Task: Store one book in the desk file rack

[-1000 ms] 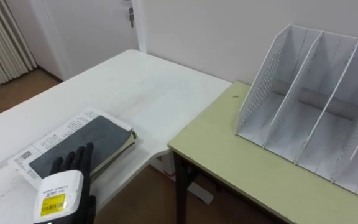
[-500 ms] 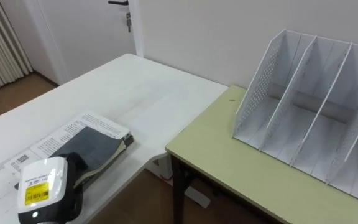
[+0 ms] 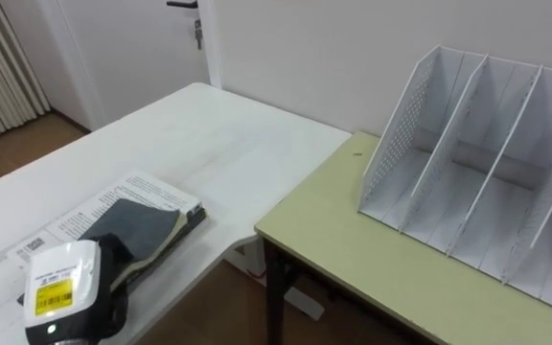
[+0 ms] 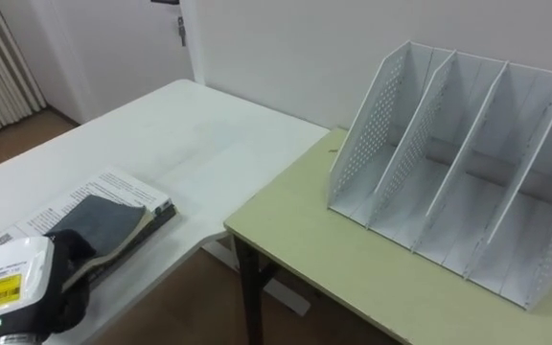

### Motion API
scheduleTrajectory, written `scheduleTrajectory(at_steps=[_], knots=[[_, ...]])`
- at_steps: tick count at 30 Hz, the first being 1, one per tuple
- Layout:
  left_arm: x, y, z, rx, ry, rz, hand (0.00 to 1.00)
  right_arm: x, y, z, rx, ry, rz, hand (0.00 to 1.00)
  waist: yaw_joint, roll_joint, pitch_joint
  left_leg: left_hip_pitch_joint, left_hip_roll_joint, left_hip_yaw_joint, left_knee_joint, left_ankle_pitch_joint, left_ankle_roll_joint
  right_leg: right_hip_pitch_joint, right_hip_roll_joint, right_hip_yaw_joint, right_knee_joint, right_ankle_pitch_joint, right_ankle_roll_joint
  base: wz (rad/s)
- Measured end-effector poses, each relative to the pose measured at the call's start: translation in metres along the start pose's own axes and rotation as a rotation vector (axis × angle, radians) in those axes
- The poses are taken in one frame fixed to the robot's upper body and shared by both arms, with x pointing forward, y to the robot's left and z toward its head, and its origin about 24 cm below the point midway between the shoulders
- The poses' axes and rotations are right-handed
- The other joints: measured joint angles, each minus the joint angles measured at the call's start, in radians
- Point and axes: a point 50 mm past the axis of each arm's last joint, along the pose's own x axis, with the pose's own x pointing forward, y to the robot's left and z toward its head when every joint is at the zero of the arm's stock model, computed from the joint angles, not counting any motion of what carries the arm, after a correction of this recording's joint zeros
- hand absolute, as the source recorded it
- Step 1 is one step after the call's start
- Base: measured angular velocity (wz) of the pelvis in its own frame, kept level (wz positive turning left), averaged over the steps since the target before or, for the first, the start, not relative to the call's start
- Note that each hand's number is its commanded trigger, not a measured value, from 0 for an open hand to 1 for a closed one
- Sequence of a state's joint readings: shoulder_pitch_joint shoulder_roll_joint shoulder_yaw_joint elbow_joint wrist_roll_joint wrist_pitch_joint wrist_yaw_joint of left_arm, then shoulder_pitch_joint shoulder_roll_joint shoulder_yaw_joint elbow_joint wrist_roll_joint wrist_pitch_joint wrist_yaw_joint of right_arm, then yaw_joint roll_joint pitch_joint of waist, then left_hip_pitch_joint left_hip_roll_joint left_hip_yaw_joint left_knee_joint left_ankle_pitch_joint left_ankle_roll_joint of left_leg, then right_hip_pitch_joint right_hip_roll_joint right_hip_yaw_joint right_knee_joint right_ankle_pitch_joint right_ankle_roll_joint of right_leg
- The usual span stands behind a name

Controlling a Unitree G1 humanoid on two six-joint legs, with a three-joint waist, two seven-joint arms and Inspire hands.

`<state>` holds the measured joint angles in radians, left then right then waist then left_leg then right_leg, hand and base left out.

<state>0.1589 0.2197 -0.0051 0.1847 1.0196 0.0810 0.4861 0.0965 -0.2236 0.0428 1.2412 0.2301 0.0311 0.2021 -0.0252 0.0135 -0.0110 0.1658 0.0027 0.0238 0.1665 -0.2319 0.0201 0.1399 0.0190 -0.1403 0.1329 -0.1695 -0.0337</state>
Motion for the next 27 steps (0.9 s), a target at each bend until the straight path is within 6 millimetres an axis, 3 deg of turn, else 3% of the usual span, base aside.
scheduleTrajectory(at_steps=[3,11,19,27], knots=[[0.003,0.007,0.004,-0.102,0.016,0.008,1.0,0.001,0.003,0.005,-0.041,-0.024,0.007,0.0,0.004,-0.005,0.0019,-0.005,0.0,0.0,0.002,0.0,0.0,-0.004,-0.001,-0.001,0.001,0.0,0.0,0.0],[0.012,0.04,0.032,-0.474,-0.082,0.086,1.0,0.003,0.029,0.04,-0.283,-0.159,0.112,0.0,0.012,-0.014,0.0163,-0.036,0.001,-0.003,0.011,0.0,0.0,-0.023,-0.001,-0.001,0.004,0.004,-0.001,0.0],[0.01,0.064,0.064,-0.834,-0.219,0.064,1.0,0.0,0.057,0.063,-0.524,-0.262,0.213,0.0,0.031,-0.012,0.0172,-0.038,0.004,-0.003,0.015,0.0,0.0,-0.036,-0.007,-0.013,0.011,0.005,-0.001,-0.02],[0.011,0.068,0.074,-1.063,-0.277,-0.032,1.0,-0.013,0.08,0.089,-0.663,-0.407,0.289,0.0,0.036,-0.013,0.0186,-0.033,0.006,0.0,0.015,0.0,0.0,-0.036,-0.007,-0.008,0.023,0.005,-0.002,0.0]])
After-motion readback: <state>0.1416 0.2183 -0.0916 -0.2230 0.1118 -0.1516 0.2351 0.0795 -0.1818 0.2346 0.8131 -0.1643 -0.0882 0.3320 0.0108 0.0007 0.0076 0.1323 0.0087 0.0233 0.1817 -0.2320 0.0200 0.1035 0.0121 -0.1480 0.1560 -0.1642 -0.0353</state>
